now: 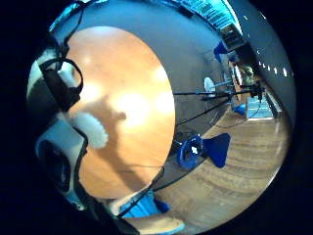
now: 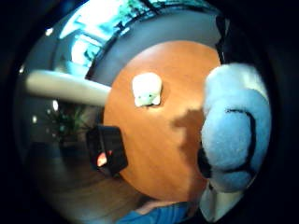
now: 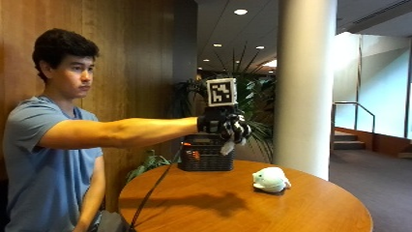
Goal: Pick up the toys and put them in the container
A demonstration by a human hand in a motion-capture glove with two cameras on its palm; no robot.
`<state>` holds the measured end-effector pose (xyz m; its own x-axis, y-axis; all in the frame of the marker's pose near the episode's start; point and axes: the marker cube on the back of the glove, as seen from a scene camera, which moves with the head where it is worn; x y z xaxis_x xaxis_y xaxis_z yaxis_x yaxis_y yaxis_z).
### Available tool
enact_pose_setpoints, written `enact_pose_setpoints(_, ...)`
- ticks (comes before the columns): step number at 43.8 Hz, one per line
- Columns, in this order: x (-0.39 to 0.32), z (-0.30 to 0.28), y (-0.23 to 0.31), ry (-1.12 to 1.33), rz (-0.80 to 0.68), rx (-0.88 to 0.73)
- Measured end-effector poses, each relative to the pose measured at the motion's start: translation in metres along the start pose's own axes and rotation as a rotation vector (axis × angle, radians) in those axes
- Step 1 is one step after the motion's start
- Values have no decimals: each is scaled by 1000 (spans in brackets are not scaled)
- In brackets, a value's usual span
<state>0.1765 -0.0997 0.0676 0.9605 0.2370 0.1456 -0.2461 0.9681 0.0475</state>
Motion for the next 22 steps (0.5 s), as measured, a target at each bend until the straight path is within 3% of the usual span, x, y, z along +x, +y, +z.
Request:
enact_pose_setpoints(5, -12, -25, 12, 41, -112, 28)
enact_pose_setpoints(9, -42, -55, 18, 49, -23, 61)
enact_pose_setpoints(14, -77, -79, 32, 16, -127, 77)
enact_pose_setpoints(22, -147, -112, 48, 50, -115, 110)
